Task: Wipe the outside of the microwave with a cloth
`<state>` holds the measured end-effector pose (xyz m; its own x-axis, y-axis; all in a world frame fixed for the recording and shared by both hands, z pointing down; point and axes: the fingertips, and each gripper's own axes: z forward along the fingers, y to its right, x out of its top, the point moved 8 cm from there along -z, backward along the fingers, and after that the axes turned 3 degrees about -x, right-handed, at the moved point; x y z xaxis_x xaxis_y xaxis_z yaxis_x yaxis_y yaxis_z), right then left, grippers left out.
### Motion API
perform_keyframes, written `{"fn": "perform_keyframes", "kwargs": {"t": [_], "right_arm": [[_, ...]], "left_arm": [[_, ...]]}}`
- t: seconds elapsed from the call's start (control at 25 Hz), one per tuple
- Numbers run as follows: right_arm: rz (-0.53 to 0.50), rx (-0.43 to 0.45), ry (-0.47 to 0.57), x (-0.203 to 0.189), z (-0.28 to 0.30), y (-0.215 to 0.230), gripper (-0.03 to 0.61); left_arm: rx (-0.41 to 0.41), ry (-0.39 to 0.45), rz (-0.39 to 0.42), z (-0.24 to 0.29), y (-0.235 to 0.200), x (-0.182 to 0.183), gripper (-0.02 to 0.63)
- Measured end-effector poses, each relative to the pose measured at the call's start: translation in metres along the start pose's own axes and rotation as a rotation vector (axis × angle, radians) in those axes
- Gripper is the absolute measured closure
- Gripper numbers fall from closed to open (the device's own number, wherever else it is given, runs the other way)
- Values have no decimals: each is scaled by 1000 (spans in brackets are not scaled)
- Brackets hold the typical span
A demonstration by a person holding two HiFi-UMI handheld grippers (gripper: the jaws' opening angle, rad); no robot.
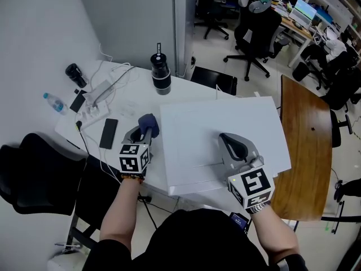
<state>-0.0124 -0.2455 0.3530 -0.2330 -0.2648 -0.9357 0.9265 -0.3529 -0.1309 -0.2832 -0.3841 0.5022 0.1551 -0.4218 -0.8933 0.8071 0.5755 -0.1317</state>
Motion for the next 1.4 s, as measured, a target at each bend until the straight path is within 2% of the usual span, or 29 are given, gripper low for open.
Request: {"fn": "perform_keyframes", "kwargs": {"t": [0.32, 0.64, 1.08, 1.24, 1.4], "right_arm": [[12, -1, -10, -8, -14, 2, 577], [35, 12, 22, -17, -59, 4, 578], [60, 58, 59, -53, -163, 15, 578], [65, 83, 61, -66, -199, 14, 577], [69, 101, 67, -78, -231, 11, 577]], "left_arm": [[21, 66, 3, -39, 12, 9, 552], [72, 162, 39, -112, 53, 32, 552], [132, 283, 84, -222, 176, 30, 552], [116, 293, 96, -244, 226, 26, 552], [64, 292, 92, -252, 275, 16, 552]]}}
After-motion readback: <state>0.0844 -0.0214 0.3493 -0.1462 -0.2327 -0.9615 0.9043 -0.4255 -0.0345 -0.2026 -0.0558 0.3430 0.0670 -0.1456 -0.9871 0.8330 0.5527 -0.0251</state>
